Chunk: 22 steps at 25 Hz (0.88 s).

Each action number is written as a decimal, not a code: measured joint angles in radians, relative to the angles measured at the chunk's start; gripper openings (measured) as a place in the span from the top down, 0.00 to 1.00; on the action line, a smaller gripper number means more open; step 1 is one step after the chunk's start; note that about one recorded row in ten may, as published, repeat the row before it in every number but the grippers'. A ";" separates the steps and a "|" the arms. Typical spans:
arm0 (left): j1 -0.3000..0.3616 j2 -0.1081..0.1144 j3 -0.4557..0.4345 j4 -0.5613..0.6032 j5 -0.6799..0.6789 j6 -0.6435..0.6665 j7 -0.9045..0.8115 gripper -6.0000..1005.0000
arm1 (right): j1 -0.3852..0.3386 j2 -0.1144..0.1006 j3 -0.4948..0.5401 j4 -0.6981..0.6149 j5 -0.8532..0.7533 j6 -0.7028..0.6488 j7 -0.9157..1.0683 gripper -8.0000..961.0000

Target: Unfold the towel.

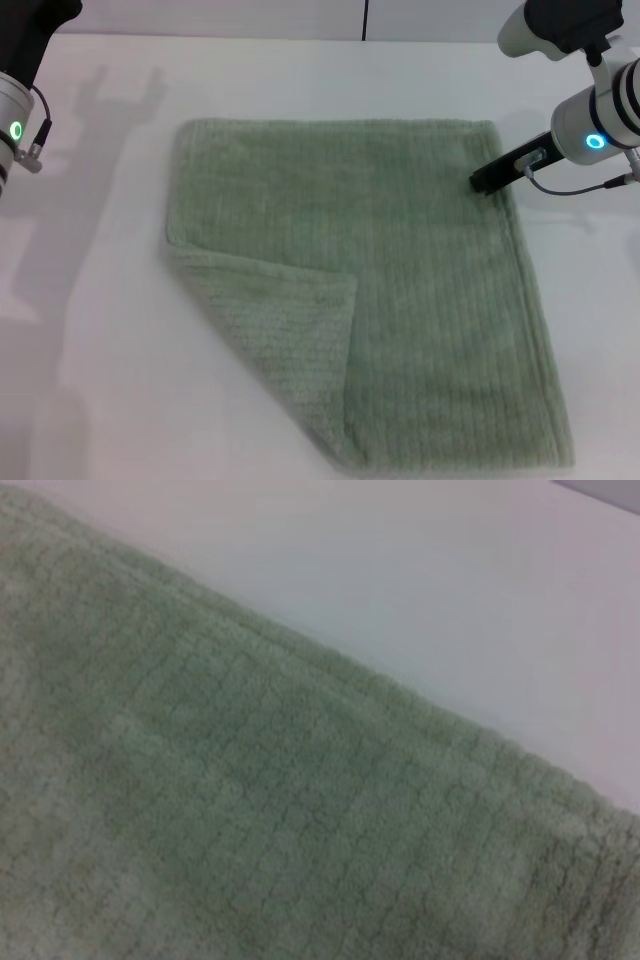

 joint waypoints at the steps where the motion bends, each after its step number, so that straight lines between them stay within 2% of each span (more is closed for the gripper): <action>1: 0.013 0.002 0.041 0.031 -0.001 -0.002 -0.029 0.22 | 0.000 0.000 0.000 0.000 0.000 0.000 0.000 0.99; 5: 0.088 0.012 0.234 0.220 0.002 -0.067 -0.202 0.20 | 0.002 0.000 0.000 0.002 0.000 0.000 0.000 0.99; 7: 0.123 0.023 0.316 0.315 0.008 -0.110 -0.283 0.19 | 0.002 0.001 0.000 0.003 0.000 0.000 0.000 0.99; 8: 0.156 0.042 0.383 0.405 0.039 -0.147 -0.371 0.18 | 0.002 0.001 0.000 0.003 0.000 0.000 0.000 0.99; 9: 0.156 0.042 0.383 0.405 0.039 -0.147 -0.371 0.17 | 0.002 0.001 0.000 0.003 0.000 0.000 0.000 0.99; 12: 0.172 0.062 0.400 0.475 0.139 -0.164 -0.507 0.17 | 0.002 0.001 0.000 0.003 -0.001 -0.002 0.000 0.99; 19: 0.179 0.111 0.391 0.620 0.468 -0.162 -0.864 0.17 | 0.003 0.002 0.000 0.012 -0.001 -0.005 0.000 0.99; 21: 0.187 0.133 0.389 0.690 0.605 -0.153 -1.008 0.17 | 0.006 0.002 0.000 0.018 -0.001 -0.006 0.000 0.99; 22: 0.187 0.133 0.389 0.690 0.605 -0.153 -1.008 0.17 | 0.006 0.002 0.000 0.018 -0.001 -0.006 0.000 0.99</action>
